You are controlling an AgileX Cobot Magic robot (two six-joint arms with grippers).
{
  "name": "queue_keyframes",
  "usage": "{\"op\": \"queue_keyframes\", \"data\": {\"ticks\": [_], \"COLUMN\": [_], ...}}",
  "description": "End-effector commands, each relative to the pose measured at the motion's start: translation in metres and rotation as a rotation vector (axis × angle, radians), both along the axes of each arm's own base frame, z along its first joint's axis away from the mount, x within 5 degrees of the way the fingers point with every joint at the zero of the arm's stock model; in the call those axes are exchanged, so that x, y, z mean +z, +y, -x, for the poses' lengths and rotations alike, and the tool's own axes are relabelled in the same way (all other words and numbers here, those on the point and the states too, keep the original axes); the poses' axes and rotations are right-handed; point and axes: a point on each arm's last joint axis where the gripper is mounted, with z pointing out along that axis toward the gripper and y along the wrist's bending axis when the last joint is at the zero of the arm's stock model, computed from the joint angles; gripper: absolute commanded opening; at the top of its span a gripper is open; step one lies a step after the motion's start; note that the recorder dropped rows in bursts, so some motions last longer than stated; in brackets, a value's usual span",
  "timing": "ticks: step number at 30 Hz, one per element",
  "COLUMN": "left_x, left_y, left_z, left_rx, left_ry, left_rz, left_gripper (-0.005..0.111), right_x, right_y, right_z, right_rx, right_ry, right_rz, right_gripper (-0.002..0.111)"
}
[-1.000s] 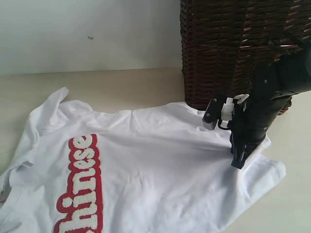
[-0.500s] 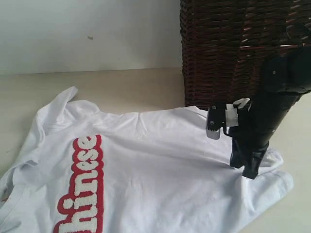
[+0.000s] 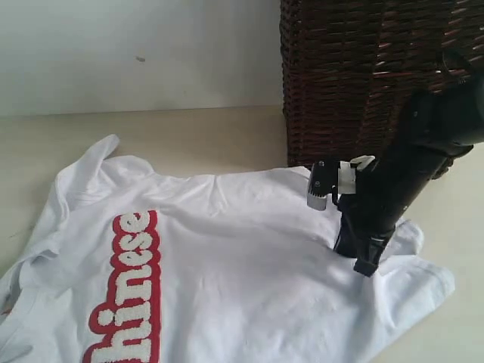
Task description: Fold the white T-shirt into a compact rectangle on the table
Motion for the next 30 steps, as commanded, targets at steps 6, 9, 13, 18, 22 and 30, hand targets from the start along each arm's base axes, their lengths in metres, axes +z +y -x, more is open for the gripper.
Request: {"op": "queue_keyframes", "data": {"ticks": [6, 9, 13, 18, 22, 30], "left_x": [0.000, 0.000, 0.000, 0.000, 0.000, 0.002], "left_y": [-0.002, -0.002, -0.002, -0.002, -0.002, -0.002], "left_z": [0.001, 0.001, 0.001, 0.001, 0.001, 0.002], "left_rx": [0.003, 0.003, 0.003, 0.003, 0.003, 0.002], "left_ry": [-0.008, -0.008, -0.008, -0.008, -0.008, -0.018], "left_rz": [0.012, 0.012, 0.012, 0.012, 0.012, 0.012], "left_gripper": [0.000, 0.000, 0.000, 0.000, 0.000, 0.000], "right_x": [-0.013, -0.006, 0.004, 0.021, 0.021, 0.024], "right_y": [-0.002, -0.001, 0.000, -0.002, -0.002, -0.003], "right_z": [0.034, 0.030, 0.010, -0.012, -0.014, -0.024], "right_rx": [0.108, 0.097, 0.032, -0.048, -0.051, -0.110], "right_ry": [0.297, 0.234, -0.003, -0.280, -0.298, -0.403], "right_rz": [0.007, 0.003, 0.004, 0.010, 0.014, 0.014], "right_gripper": [0.000, 0.000, 0.000, 0.000, 0.000, 0.017]}}
